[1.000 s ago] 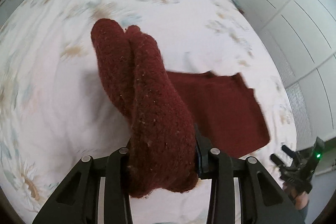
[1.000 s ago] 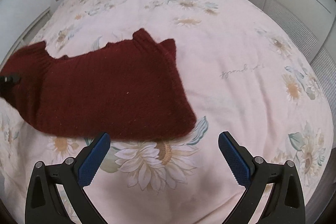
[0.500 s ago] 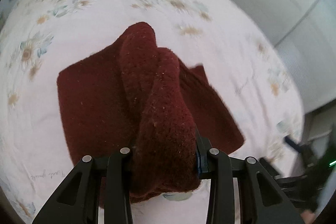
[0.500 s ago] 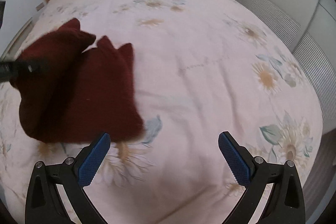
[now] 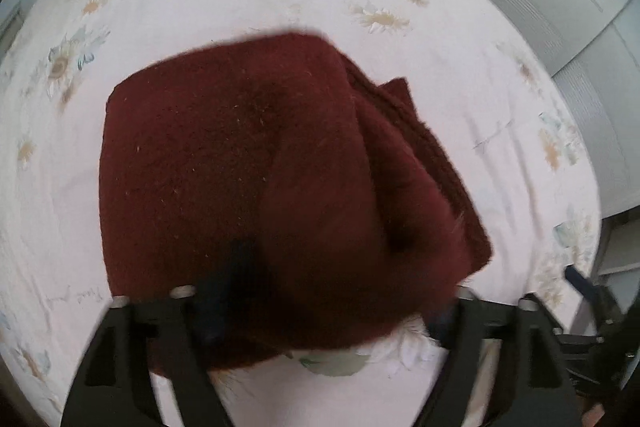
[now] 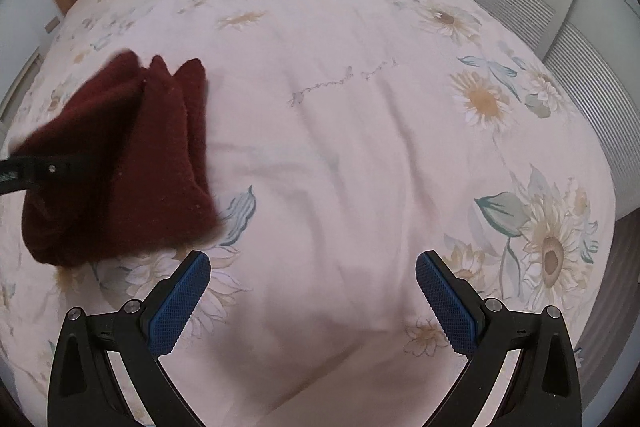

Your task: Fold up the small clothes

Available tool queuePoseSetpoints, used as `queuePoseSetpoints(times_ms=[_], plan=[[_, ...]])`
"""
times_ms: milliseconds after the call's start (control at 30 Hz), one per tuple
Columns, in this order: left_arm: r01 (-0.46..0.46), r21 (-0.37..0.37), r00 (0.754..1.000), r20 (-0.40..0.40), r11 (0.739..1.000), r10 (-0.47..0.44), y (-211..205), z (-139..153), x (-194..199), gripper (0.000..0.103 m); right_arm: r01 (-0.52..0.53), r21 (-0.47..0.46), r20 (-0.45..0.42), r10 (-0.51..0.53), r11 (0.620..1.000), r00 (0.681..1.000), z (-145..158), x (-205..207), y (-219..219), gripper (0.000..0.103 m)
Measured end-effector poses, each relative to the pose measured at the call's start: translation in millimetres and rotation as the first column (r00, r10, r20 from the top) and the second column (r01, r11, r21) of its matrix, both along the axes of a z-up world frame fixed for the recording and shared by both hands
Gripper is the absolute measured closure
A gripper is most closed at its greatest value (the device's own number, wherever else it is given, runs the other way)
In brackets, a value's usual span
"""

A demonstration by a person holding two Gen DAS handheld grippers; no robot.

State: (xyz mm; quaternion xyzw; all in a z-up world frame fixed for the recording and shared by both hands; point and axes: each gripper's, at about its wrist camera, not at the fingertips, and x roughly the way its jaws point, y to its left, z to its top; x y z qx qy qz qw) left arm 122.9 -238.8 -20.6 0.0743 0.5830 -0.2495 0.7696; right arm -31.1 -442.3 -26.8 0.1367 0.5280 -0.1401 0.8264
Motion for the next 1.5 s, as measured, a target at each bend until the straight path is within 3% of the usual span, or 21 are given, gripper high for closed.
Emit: queuePoseSetpoints(times_ms=[67, 167, 300, 500, 667, 767, 933, 1067, 1100, 1133, 1167, 1300, 1500], plan=[[0.012, -0.001, 1.0, 0.0, 1.0, -0.012, 2, 10, -2, 0.001, -0.016, 0.005, 0.009, 0.016, 1.0, 1.0, 4, 2, 3, 0.001], [0.012, -0.01, 1.0, 0.009, 1.0, -0.012, 10, 23, -2, 0.001, -0.05, 0.011, 0.024, 0.05, 0.999, 0.998, 13, 6, 11, 0.001], [-0.017, -0.082, 1.0, 0.005, 0.996, 0.017, 29, 42, -2, 0.001, -0.127, 0.0, 0.042, 0.127, 0.992, 0.991, 31, 16, 30, 0.001], [-0.086, -0.1, 0.995, 0.042, 0.991, 0.091, 72, 70, 12, 0.001, -0.266, -0.03, 0.08, 0.267, 0.964, 0.96, 69, 50, 67, 0.001], [-0.155, -0.023, 0.984, 0.085, 0.988, 0.157, 118, 62, 21, 0.001, -0.377, -0.022, 0.071, 0.378, 0.926, 0.923, 96, 98, 100, 0.001], [-0.188, 0.02, 0.976, 0.117, 0.982, 0.185, 144, 50, 18, 0.001, -0.415, 0.005, 0.034, 0.414, 0.91, 0.91, 96, 135, 117, 0.001], [-0.192, 0.037, 0.978, 0.088, 0.981, 0.188, 168, 28, 5, 0.001, -0.442, 0.104, -0.077, 0.45, 0.891, 0.89, 61, 180, 137, 0.026], [-0.182, 0.018, 0.981, 0.067, 0.983, 0.181, 174, 21, -1, 0.001, -0.435, 0.176, -0.163, 0.462, 0.883, 0.872, 25, 191, 143, 0.037], [-0.178, 0.017, 0.982, 0.066, 0.984, 0.176, 173, 20, -1, 0.001, -0.43, 0.191, -0.173, 0.461, 0.882, 0.87, 17, 189, 141, 0.044], [-0.174, 0.017, 0.983, 0.066, 0.985, 0.173, 173, 19, -2, 0.001, -0.421, 0.214, -0.179, 0.459, 0.882, 0.87, 10, 187, 139, 0.063], [-0.171, 0.018, 0.983, 0.065, 0.985, 0.169, 172, 19, -3, 0.001, -0.408, 0.232, -0.172, 0.45, 0.883, 0.876, 7, 184, 135, 0.075], [-0.16, 0.052, 0.984, 0.081, 0.986, 0.156, 166, 15, -3, 0.001, -0.362, 0.241, -0.078, 0.389, 0.901, 0.918, 20, 171, 108, 0.082], [-0.147, 0.061, 0.987, 0.076, 0.987, 0.142, 158, 10, -4, 0.001, -0.334, 0.159, -0.017, 0.341, 0.929, 0.94, 51, 149, 74, 0.083]])
